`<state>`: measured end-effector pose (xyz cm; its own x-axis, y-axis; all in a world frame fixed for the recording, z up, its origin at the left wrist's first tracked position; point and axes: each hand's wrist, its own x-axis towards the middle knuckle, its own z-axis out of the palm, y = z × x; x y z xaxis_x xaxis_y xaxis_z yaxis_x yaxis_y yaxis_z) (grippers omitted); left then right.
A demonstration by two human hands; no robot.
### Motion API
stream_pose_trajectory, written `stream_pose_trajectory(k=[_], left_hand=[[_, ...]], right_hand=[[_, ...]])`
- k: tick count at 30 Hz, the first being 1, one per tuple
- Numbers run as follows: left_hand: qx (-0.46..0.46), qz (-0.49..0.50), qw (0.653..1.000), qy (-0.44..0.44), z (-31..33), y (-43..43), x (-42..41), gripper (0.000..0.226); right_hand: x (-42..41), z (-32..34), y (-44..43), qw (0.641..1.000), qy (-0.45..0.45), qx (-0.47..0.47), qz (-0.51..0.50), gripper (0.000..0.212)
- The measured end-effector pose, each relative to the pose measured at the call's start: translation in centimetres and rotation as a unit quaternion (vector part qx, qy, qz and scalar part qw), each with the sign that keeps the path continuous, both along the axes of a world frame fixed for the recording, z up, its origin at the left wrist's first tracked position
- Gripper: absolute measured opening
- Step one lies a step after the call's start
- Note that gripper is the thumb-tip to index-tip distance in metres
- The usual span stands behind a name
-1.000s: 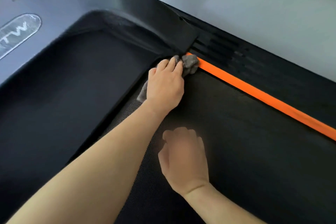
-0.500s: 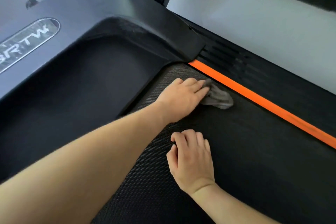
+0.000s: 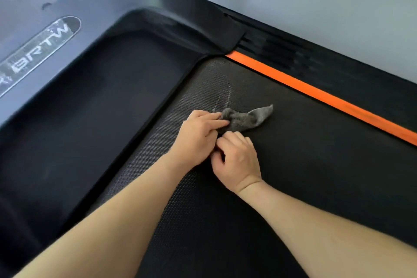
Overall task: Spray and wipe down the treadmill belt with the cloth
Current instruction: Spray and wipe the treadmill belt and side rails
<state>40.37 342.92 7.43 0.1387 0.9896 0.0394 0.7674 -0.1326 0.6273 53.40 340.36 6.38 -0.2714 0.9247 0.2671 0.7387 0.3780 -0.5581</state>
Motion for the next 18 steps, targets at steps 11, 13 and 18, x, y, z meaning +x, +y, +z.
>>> stream_pose_trajectory(k=[11,13,18], left_hand=[[-0.016,0.017,0.997,-0.071,0.1,-18.0,7.1,0.051],[-0.066,0.029,0.993,-0.092,1.6,-18.2,7.1,0.056],[-0.138,0.177,0.960,-0.170,4.6,-16.4,5.2,0.040]], right_hand=[[7.7,2.2,-10.4,0.992,0.037,-0.118,-0.026,0.051],[8.3,3.0,-9.9,0.986,-0.037,-0.159,0.016,0.064],[9.7,5.7,-7.6,0.945,-0.202,-0.238,0.100,0.033]])
